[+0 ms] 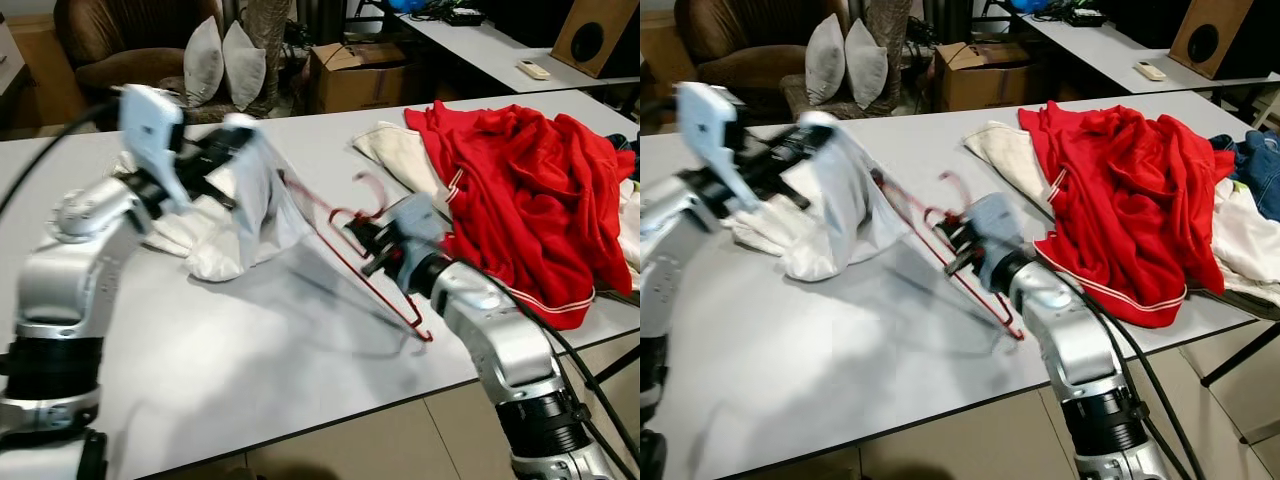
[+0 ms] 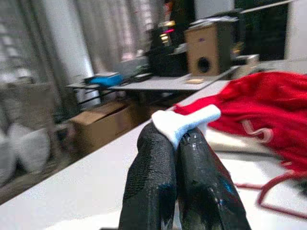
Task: Hang hanger
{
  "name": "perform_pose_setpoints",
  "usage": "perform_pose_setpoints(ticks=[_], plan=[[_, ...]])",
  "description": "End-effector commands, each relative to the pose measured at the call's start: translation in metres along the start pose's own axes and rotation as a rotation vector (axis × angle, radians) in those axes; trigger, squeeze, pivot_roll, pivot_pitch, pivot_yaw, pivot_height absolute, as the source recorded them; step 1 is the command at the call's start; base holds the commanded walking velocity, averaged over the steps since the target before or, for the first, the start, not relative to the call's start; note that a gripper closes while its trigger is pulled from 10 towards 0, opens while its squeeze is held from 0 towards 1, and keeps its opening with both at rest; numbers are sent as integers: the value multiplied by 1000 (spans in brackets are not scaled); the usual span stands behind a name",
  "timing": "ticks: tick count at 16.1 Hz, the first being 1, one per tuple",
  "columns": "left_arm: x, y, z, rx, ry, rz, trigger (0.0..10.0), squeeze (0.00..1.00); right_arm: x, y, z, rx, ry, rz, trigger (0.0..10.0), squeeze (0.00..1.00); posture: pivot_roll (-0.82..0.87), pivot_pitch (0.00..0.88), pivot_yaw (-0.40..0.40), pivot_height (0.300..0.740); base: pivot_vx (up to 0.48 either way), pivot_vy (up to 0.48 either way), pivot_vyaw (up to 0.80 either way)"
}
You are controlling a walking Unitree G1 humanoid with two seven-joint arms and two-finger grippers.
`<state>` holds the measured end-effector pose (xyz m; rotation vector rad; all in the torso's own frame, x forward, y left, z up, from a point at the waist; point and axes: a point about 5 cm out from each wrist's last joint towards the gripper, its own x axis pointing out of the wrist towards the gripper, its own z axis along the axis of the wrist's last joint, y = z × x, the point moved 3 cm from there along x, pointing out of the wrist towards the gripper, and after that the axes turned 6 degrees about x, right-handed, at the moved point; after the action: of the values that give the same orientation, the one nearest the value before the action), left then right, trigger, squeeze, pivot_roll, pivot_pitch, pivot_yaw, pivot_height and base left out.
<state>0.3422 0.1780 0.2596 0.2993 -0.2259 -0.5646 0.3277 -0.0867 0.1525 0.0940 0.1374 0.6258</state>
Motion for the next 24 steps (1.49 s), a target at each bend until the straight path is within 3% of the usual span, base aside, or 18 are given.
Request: perform_pose_setpoints(ticks=[1, 2, 3, 4, 7, 10, 12, 14, 15, 17, 18, 19, 20, 21, 22, 23, 24], plan=[[-5, 7, -3, 29, 20, 36, 0, 0, -7, -9, -3, 139, -18, -31, 10000, 0, -54, 0, -25, 740, 0, 0, 0], [-9, 5, -7, 71, 47, 11, 0, 0, -11, -12, -3, 329, -69, -14, 10000, 0, -54, 0, -24, 740, 0, 0, 0], [-10, 0, -9, 90, 53, -23, 0, 0, -12, -13, -2, 456, -106, 4, 10000, 0, -55, 0, -22, 740, 0, 0, 0], [-9, -3, -10, 96, 53, -40, 0, 0, -12, -15, -1, 519, -125, 7, 10000, 0, -56, 0, -20, 740, 0, 0, 0], [-6, -23, -16, 108, 61, -149, 0, 0, -13, -24, -4, 871, -223, 24, 10000, 0, -66, 0, -9, 740, 0, 0, 0], [-6, -34, -31, 170, 126, -219, 0, 0, -11, -29, -5, 1034, -260, 8, 10000, 0, -73, 0, -5, 740, 0, 0, 0], [-5, -36, -34, 192, 142, -227, 0, 0, -9, -29, -1, 1096, -277, 23, 10000, 0, -72, 0, -7, 740, 0, 0, 0], [1, -55, -33, 137, 104, -271, 0, 0, -2, -24, 8, 1155, -304, 66, 10000, 0, -68, 0, -14, 740, 0, 0, 0], [2, -62, -33, 122, 101, -297, 0, 0, 0, -24, 10, 1175, -320, 69, 10000, 0, -67, 0, -15, 740, 0, 0, 0], [-8, -71, -54, 194, 214, -366, 0, 0, 0, -29, 15, 1173, -367, 44, 10000, 0, -53, 0, -34, 740, 0, 0, 0], [-22, -70, -70, 237, 297, -401, 0, 0, -3, -39, 17, 1234, -420, 11, 10000, 0, -50, 0, -38, 740, 0, 0, 0], [-27, -67, -73, 239, 319, -396, 0, 0, -4, -46, 17, 1254, -440, -18, 10000, 0, -48, 0, -41, 740, 0, 0, 0], [-30, -51, -73, 222, 328, -303, 0, 0, -7, -54, 14, 1241, -425, -63, 10000, 0, -45, 0, -46, 740, 0, 0, 0], [-27, -36, -68, 216, 314, -208, 0, 0, -4, -50, 11, 1130, -346, -65, 10000, 0, -41, 0, -52, 740, 0, 0, 0], [-20, -14, -59, 215, 277, -82, 0, 0, 0, -37, 7, 948, -223, -40, 10000, 0, -37, 0, -57, 740, 0, 0, 0], [-13, 3, -46, 220, 229, -3, 0, 0, 4, -25, 2, 825, -135, -9, 10000, 0, -33, 0, -61, 740, 0, 0, 0], [-10, 10, -41, 225, 209, 26, 0, 0, 5, -20, 1, 779, -103, 5, 10000, 0, -32, 0, -62, 740, 0, 0, 0]])
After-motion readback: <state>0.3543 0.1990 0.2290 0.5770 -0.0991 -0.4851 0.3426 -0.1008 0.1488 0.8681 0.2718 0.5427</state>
